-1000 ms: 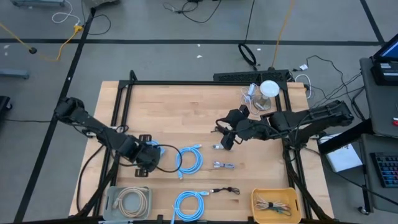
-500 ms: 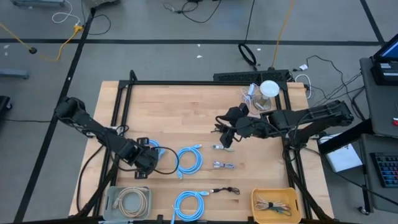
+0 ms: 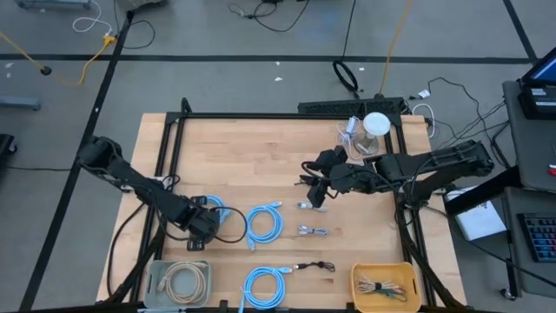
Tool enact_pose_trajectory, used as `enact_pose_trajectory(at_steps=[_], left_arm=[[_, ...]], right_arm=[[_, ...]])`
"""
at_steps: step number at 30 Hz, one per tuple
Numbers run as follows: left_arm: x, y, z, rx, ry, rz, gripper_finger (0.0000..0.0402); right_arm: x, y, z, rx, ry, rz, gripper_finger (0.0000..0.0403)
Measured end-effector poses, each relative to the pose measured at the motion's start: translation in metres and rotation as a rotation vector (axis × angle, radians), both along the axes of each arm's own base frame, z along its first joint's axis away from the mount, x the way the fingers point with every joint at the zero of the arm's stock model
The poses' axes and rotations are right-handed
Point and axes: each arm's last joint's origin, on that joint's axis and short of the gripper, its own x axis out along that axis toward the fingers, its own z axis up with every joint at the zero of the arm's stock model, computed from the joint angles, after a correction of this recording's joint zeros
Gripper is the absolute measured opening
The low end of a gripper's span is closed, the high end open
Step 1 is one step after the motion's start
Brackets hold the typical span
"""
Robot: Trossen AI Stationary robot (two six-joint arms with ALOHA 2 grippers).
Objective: Pick & Place USB Port
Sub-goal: Put the top left HDMI cable into the gray bin
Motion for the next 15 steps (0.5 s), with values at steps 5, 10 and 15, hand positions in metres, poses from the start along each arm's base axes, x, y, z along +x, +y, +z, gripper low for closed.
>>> enact_pose_trajectory(at_steps=[5, 10, 15], left_arm=[[0.004, 0.0, -0.009, -0.012, 0.054, 0.051, 0.0115], [0.006, 0.0, -0.004, -0.058, 0.084, 0.088, 0.004], [0.009, 0.002, 0.034, -0.136, 0.114, 0.098, 0.0035]], right_arm=[[0.0, 0.0, 0.0, 0.0, -0.001, -0.001, 0.0169], [0.0, 0.0, 0.0, 0.0, -0.001, -0.001, 0.0168], [0.0, 0.0, 0.0, 0.0, -0.001, -0.002, 0.0167]])
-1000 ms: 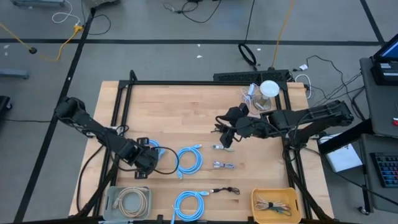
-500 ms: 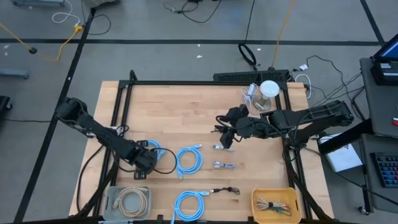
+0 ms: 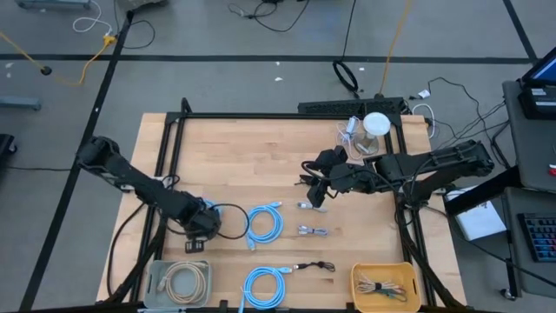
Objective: Pick & Place USB Port
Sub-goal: Put the top left HDMI cable into the gray bin
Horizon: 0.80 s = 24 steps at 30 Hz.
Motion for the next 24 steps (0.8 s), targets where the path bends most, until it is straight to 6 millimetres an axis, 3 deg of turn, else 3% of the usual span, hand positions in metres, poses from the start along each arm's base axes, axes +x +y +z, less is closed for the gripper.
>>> enact_pose_trajectory(at_steps=[6, 13, 19, 22, 24], left_arm=[[0.002, 0.01, 0.055, -0.046, -0.054, 0.161, 0.0035], [-0.001, 0.013, 0.109, -0.173, -0.166, 0.662, 0.0035], [0.003, -0.012, 0.14, -0.143, -0.4, 1.16, 0.0035], [0.007, -0.036, 0.138, -0.072, -0.571, 1.375, 0.0035], [0.016, -0.056, 0.13, -0.062, -0.597, 1.45, 0.0035]], right_arm=[[0.0, 0.0, 0.0, -0.013, 0.005, 0.008, 0.0167], [0.0, 0.001, 0.0, -0.01, 0.002, 0.012, 0.0166], [0.0, 0.005, 0.001, -0.05, 0.009, 0.054, 0.0164], [0.0, 0.005, 0.001, -0.049, 0.006, 0.054, 0.0164], [0.0, 0.005, 0.002, -0.037, -0.003, 0.047, 0.0162]])
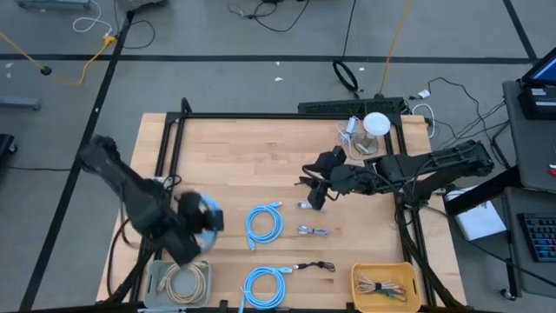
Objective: Pick & Place USB Port
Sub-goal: Put the top left HDMI cable into the gray bin
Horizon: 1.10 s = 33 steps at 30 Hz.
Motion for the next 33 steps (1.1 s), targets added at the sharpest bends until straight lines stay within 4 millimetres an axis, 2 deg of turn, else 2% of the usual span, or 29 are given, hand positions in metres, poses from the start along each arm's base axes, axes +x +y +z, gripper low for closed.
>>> enact_pose_trajectory(at_steps=[5, 8, 12, 14, 16, 19, 23, 25, 28, 33], left_arm=[[0.034, -0.052, -0.02, -0.035, 0.118, -0.023, 0.0035], [0.049, -0.067, -0.018, 0.014, 0.178, -0.017, 0.0035], [0.065, -0.06, 0.005, 0.121, 0.245, 0.041, 0.0035], [0.074, -0.058, 0.022, 0.119, 0.204, 0.06, 0.0035], [0.081, -0.056, 0.03, 0.113, 0.155, 0.08, 0.0035], [0.088, -0.055, 0.034, 0.089, 0.141, 0.103, 0.0035], [0.097, -0.053, 0.027, 0.055, 0.175, 0.134, 0.0035], [0.101, -0.048, 0.035, 0.111, 0.09, 0.157, 0.0035], [0.108, -0.032, 0.053, 0.152, -0.015, 0.213, 0.0035], [0.125, -0.004, 0.053, 0.201, -0.037, 0.302, 0.0035]], right_arm=[[-0.001, 0.004, 0.0, -0.006, 0.004, 0.021, 0.016], [-0.002, 0.009, 0.0, -0.017, 0.006, 0.044, 0.016], [-0.001, 0.018, -0.003, -0.005, 0.011, 0.067, 0.016], [-0.002, 0.024, -0.005, -0.014, 0.027, 0.091, 0.016], [-0.004, 0.028, -0.005, -0.013, 0.036, 0.114, 0.016], [-0.007, 0.032, -0.008, -0.008, 0.078, 0.151, 0.016], [-0.012, 0.031, -0.012, -0.014, 0.143, 0.154, 0.016], [-0.013, 0.028, -0.014, 0.003, 0.163, 0.14, 0.016], [-0.01, 0.027, -0.02, 0.047, 0.142, 0.16, 0.016], [0.002, 0.021, -0.029, 0.121, -0.023, 0.144, 0.016]])
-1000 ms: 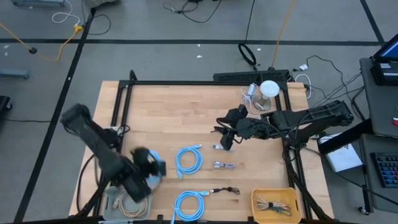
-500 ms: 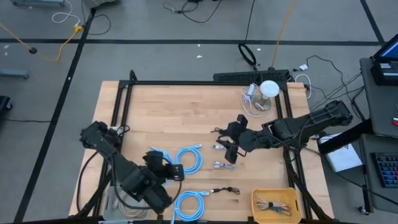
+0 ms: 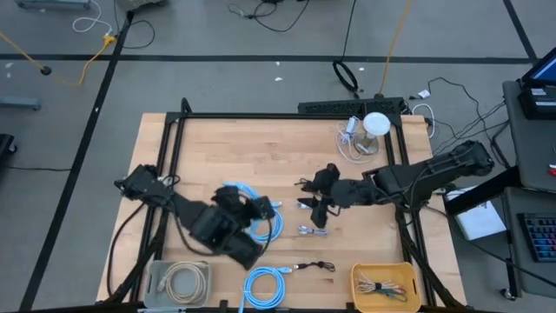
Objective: Pick & Place USB Port
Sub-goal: Put the top left HDMI cable into the gray bin
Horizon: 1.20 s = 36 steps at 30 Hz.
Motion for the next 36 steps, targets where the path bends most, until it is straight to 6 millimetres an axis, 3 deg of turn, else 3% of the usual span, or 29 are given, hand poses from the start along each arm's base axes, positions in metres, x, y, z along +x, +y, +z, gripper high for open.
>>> enact_pose_trajectory(at_steps=[10, 15, 23, 29, 36], left_arm=[[0.003, 0.032, 0.013, 0.119, 0.073, -0.038, 0.0034], [-0.003, 0.046, 0.028, 0.164, 0.109, -0.111, 0.0034], [-0.017, 0.069, 0.054, 0.219, 0.147, -0.218, 0.0034], [-0.016, 0.071, 0.055, 0.227, 0.177, -0.27, 0.0034], [-0.013, 0.076, 0.054, 0.2, 0.213, -0.325, 0.0034]], right_arm=[[0.019, -0.029, -0.032, 0.319, -0.31, -0.138, 0.016], [0.031, -0.034, -0.031, 0.477, -0.494, -0.154, 0.016], [0.061, -0.013, -0.009, 0.47, -0.566, -0.086, 0.016], [0.069, 0.0, -0.001, 0.351, -0.541, -0.1, 0.0163], [0.069, -0.006, -0.005, 0.315, -0.517, -0.181, 0.022]])
